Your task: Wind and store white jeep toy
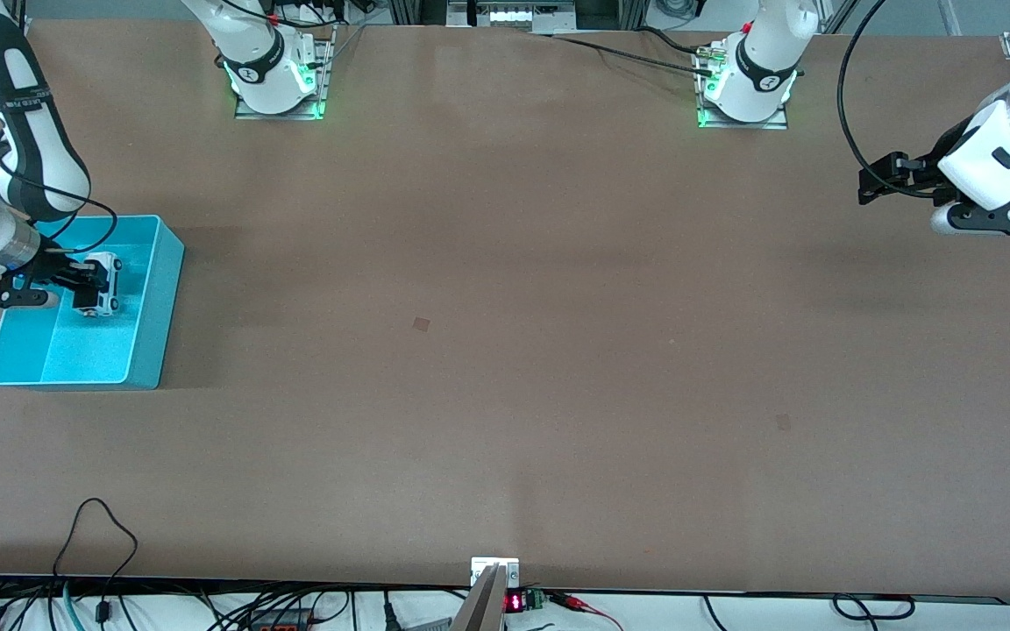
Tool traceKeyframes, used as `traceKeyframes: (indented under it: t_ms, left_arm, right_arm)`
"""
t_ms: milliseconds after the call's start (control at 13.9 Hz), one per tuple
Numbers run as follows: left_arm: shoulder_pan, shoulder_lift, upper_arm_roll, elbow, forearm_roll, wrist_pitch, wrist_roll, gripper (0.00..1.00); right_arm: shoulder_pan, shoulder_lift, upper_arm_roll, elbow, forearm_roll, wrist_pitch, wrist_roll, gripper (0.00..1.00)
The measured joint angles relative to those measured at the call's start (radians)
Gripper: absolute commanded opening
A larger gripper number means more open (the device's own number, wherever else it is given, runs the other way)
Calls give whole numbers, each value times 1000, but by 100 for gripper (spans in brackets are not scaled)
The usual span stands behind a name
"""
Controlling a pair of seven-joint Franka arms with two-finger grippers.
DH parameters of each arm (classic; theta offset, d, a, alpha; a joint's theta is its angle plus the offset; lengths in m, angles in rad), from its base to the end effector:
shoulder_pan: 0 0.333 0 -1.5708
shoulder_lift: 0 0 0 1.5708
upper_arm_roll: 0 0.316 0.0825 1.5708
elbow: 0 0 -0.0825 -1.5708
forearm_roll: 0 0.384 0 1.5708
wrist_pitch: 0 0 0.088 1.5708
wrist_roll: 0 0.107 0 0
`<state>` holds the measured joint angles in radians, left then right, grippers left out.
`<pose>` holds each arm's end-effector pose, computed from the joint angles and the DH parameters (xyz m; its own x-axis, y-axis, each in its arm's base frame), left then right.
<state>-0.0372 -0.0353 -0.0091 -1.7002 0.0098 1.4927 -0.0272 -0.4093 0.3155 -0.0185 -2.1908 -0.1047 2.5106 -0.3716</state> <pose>0.5292 -0.0235 0.5773 0.9851 -0.0176 -0.1710 -0.0204 -0.9997 -0.0147 0.5091 -0.2312 0.2411 0.9993 0.0284 -0.0234 0.0298 -0.9975 0.0636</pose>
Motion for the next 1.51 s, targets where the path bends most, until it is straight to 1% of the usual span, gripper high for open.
traceKeyframes:
  t_ms: [72,144,216,288,576,648,720,1008,1224,1512]
  left_arm:
    - [0,0,0,0,0,0,0,100]
    - [0,0,0,0,0,0,0,100]
    - [0,0,0,0,0,0,0,100]
    - [0,0,0,0,0,0,0,100]
    - [0,0,0,0,0,0,0,100]
    - [0,0,0,0,0,0,0,100]
    - [0,0,0,0,0,0,0,100]
    - [0,0,0,0,0,0,0,100]
    - [0,1,0,-2,0,0,0,100]
    - [0,2,0,-3,0,-2,0,100]
  right_arm:
    - [-4,9,0,0,0,2,0,52]
    - [-6,14,0,0,0,3,0,65]
    - [-8,16,0,0,0,3,0,87]
    - [-8,16,0,1,0,3,0,100]
    - [-5,1,12,16,0,-16,0,100]
    - [3,-18,20,25,0,-38,0,100]
    - [32,-61,29,38,0,-71,0,100]
    - [99,-172,37,73,0,-185,-1,100]
    - [148,-216,39,137,12,-287,0,100]
    - [216,-226,40,269,91,-465,16,100]
